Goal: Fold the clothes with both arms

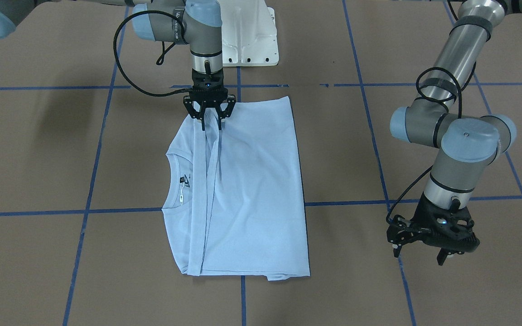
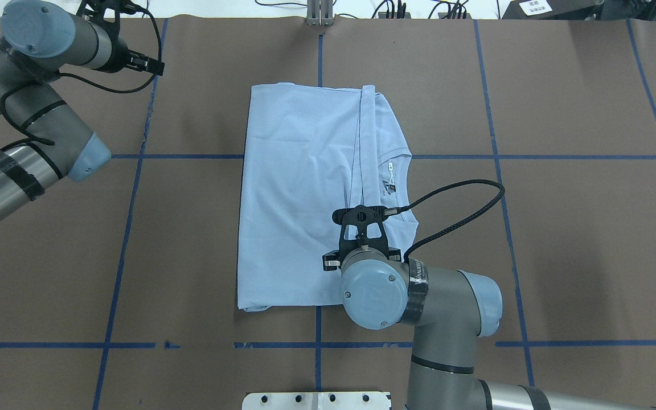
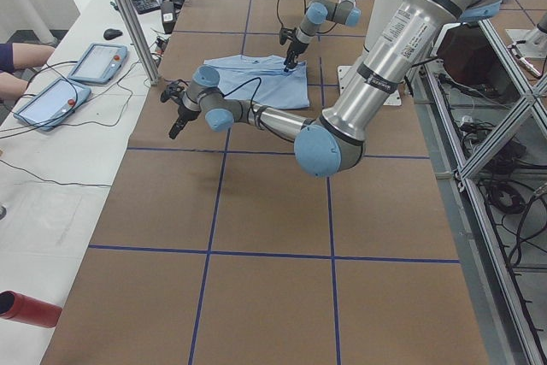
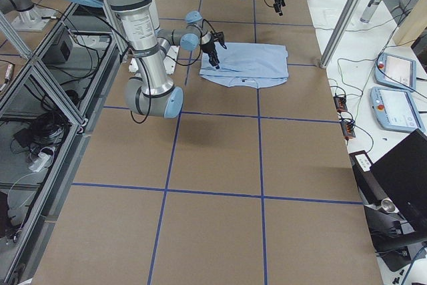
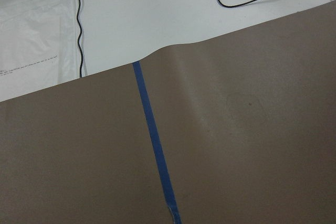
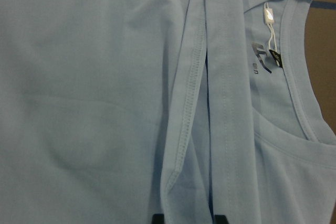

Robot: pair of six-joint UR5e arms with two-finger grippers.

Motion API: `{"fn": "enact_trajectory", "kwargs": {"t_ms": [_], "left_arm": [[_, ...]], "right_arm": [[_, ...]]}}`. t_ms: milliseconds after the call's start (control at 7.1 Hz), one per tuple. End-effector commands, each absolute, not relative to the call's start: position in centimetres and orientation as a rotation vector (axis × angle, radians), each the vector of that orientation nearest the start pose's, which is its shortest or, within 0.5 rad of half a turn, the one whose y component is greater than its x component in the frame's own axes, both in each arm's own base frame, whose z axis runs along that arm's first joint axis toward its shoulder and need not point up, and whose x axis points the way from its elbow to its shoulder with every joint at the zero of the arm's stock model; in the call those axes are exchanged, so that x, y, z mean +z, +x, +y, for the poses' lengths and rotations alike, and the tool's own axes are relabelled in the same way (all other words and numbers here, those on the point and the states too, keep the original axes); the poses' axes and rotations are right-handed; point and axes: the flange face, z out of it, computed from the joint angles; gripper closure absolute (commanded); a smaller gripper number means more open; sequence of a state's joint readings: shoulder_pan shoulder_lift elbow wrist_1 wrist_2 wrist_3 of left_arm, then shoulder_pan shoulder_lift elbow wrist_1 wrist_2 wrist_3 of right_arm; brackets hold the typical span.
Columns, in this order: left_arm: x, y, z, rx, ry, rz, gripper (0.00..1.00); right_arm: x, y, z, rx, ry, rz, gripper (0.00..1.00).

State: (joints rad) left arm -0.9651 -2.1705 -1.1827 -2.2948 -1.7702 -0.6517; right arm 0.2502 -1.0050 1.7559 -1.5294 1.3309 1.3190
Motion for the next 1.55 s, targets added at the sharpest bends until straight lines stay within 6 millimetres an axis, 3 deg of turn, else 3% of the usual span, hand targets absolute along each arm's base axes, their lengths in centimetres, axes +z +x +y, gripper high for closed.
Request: {"fn": "enact_trajectory", "kwargs": {"t_ms": [0, 141, 422, 563, 704, 986, 1267, 1408], "left_arm": [[40.9, 34.0, -69.0, 0.051, 0.645, 0.698, 0.0], [41.0, 34.0, -69.0, 0.051, 0.644, 0.697, 0.0], [41.1, 33.9, -68.9, 0.051, 0.647, 0.699, 0.0], [41.2, 33.9, -68.9, 0.051, 0.645, 0.698, 0.0], [41.2, 33.9, -68.9, 0.051, 0.645, 0.698, 0.0], [41.2, 34.0, -68.8, 0.052, 0.645, 0.698, 0.0], [41.2, 34.0, -68.8, 0.052, 0.646, 0.699, 0.0], [41.2, 34.0, -68.8, 0.052, 0.646, 0.699, 0.0]], "right_arm": [[25.0, -59.5, -31.4, 0.088, 0.422, -0.704, 0.8], [25.1, -59.5, -31.5, 0.091, 0.43, -0.701, 0.88], [25.0, -59.6, -31.5, 0.091, 0.432, -0.704, 0.88], [24.8, -59.6, -31.5, 0.093, 0.432, -0.708, 1.0], [24.8, -59.4, -31.5, 0.094, 0.432, -0.707, 1.0], [25.3, -57.3, -32.8, 0.119, 0.442, -0.706, 1.0], [29.2, -53.1, -31.5, 0.127, 0.432, -0.681, 1.0], [30.5, -52.9, -31.4, 0.135, 0.424, -0.661, 1.0]]}}
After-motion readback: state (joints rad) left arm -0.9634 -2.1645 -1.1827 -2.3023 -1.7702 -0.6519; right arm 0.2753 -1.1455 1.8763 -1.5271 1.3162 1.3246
